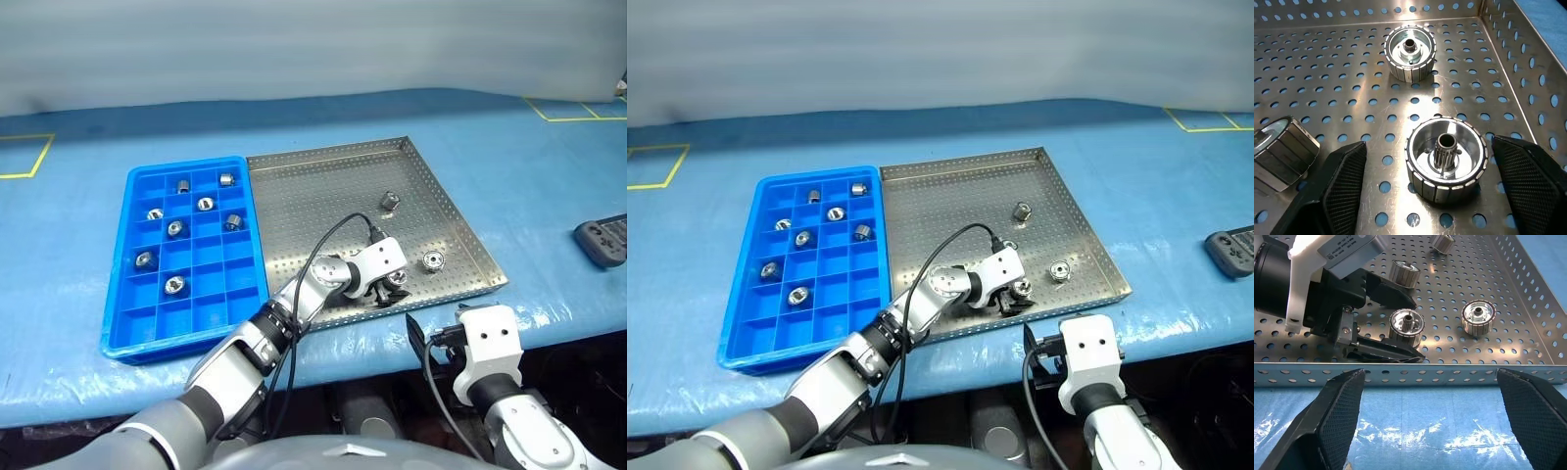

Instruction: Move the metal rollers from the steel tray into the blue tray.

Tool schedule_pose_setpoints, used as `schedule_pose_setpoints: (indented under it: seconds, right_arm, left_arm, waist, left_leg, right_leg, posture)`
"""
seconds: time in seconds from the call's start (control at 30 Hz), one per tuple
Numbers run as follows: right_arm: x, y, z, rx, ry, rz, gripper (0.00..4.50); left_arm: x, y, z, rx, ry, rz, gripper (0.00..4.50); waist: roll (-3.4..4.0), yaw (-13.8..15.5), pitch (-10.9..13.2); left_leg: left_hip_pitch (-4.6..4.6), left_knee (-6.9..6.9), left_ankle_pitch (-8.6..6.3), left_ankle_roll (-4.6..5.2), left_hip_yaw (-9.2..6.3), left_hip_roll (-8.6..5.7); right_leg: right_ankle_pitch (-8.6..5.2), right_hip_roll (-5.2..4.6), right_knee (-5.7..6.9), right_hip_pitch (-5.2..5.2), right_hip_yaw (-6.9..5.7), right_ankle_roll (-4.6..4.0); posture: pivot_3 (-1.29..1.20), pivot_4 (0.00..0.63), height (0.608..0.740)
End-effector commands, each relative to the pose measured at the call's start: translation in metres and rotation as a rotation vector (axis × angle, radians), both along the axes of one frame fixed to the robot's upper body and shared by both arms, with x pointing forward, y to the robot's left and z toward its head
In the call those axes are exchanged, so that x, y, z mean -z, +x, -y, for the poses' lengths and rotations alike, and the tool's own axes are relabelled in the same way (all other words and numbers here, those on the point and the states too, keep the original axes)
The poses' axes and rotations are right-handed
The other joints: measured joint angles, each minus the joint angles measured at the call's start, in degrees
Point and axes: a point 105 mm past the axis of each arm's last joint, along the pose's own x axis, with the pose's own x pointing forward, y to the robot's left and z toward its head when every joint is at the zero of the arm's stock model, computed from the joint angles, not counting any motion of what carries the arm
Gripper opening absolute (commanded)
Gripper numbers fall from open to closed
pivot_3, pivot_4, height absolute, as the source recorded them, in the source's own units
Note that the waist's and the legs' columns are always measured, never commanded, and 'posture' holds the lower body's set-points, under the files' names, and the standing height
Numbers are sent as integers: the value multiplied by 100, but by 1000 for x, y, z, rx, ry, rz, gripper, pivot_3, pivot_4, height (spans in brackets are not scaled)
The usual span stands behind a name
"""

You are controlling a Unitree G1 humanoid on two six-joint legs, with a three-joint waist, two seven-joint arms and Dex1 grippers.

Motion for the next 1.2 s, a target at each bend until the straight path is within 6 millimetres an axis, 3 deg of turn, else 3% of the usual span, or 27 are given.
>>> schedule_pose_setpoints:
  seconds: [0.03, 0.13, 0.17, 0.37, 0.53, 0.67, 0.83, 1.2]
  right_arm:
    - [-12, 1, -4, -14, 14, 44, 4500]
    - [-12, 1, -4, -17, 14, 45, 4500]
    - [-12, 1, -4, -19, 14, 45, 4500]
    - [-13, 3, -7, -33, 18, 44, 4500]
    - [-17, 10, -15, -84, 20, 56, 4500]
    - [-22, 19, -26, -160, 17, 68, 4500]
    - [-29, 34, -40, -267, 1, 84, 4500]
    - [-39, 75, -96, -618, -11, 125, 4500]
  left_arm:
    - [-16, -11, 24, 41, -72, 7, 2887]
    - [-16, -12, 23, 42, -82, 1, 1811]
    - [-16, -12, 23, 43, -82, 2, 1684]
    - [-35, -18, 24, 92, -165, -3, 1696]
    - [-76, -15, 18, 83, -306, 3, 1696]
    - [-113, -6, -5, 36, -400, 49, 1696]
    - [-139, -7, -40, 33, -445, 119, 1696]
    - [-142, -11, -144, -190, -272, 293, 1696]
  waist:
    - [0, -7, 0]
    - [0, -8, 0]
    - [0, -9, 0]
    - [0, -2, 0]
    - [2, 3, -1]
    - [1, 26, -1]
    - [4, 98, -2]
    - [-2, 662, 2]
  left_leg:
    - [0, 0, 0, 0, 0, 0]
    - [2, 0, 0, 0, 1, 0]
    - [2, 0, 0, 0, 1, 1]
    - [1, -2, 0, 0, 3, 2]
    - [0, 0, 0, 1, 5, 7]
    - [5, 1, 1, 1, 7, 4]
    - [13, 0, 1, 2, 8, 1]
    - [15, -3, 3, 3, 7, 1]
  right_leg:
    - [0, 0, 0, 0, 0, 0]
    - [1, 0, 0, 1, 1, 1]
    - [1, 0, 0, 1, 1, 1]
    - [1, 0, 0, -1, 3, 1]
    - [2, 0, 1, -2, 8, 4]
    - [3, 4, 3, 2, 11, 5]
    - [4, 14, 6, 4, 17, 6]
    - [8, 16, 6, 5, 17, 8]
  posture:
    - [-291, 150, 740]
    - [-291, 150, 740]
    - [-291, 150, 740]
    - [-265, 150, 740]
    - [-234, 150, 740]
    - [-179, 150, 740]
    - [-100, 150, 740]
    - [134, 150, 740]
